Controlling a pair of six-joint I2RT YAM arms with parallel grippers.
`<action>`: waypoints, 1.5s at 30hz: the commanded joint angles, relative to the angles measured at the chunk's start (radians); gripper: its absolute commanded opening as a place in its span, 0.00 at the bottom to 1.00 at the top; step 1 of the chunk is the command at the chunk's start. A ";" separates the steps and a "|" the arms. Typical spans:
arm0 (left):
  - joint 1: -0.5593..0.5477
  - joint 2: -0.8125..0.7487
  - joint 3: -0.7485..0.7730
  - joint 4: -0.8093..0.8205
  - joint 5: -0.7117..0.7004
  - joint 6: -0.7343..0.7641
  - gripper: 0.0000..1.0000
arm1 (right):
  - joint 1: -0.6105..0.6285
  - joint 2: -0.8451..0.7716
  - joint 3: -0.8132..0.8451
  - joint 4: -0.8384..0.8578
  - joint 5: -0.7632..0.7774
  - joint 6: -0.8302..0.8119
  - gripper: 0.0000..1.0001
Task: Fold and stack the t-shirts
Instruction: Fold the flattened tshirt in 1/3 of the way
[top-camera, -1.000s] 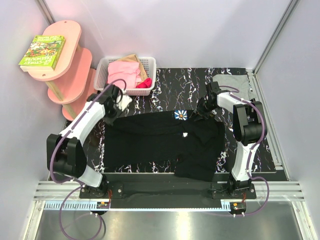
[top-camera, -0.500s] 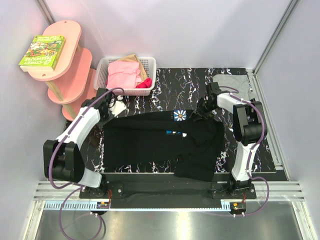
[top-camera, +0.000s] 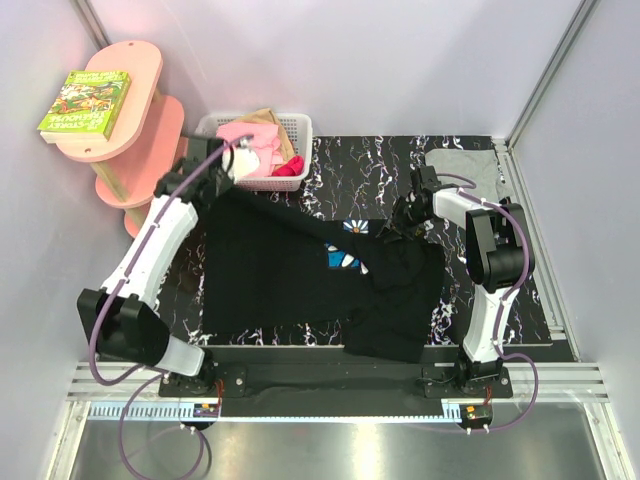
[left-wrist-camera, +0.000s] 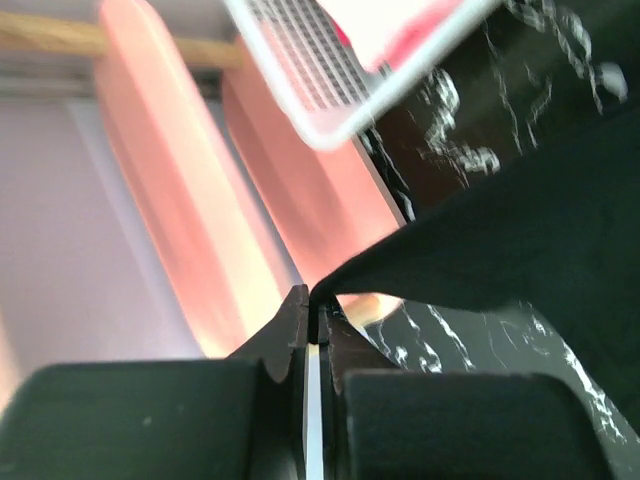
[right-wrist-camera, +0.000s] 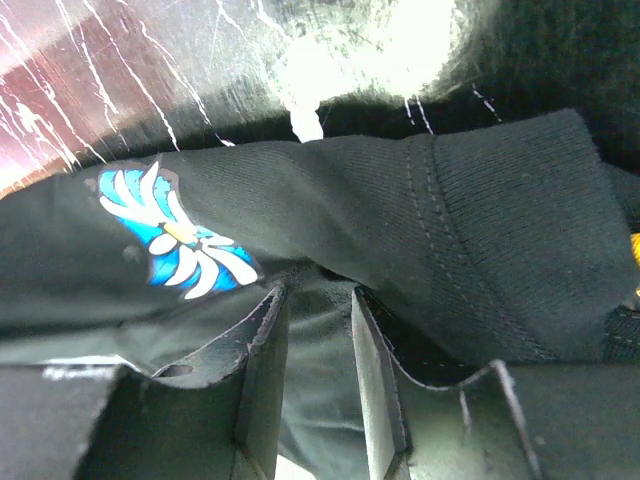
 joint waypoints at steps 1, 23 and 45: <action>0.005 -0.109 -0.263 -0.004 -0.068 0.029 0.00 | -0.008 -0.027 -0.027 -0.032 0.077 -0.041 0.40; 0.023 -0.187 -0.869 0.233 -0.114 -0.007 0.34 | -0.011 -0.080 -0.049 -0.045 0.077 -0.044 0.39; -0.044 0.166 -0.256 -0.046 0.297 -0.329 0.79 | 0.080 -0.330 -0.099 -0.169 0.025 -0.082 0.59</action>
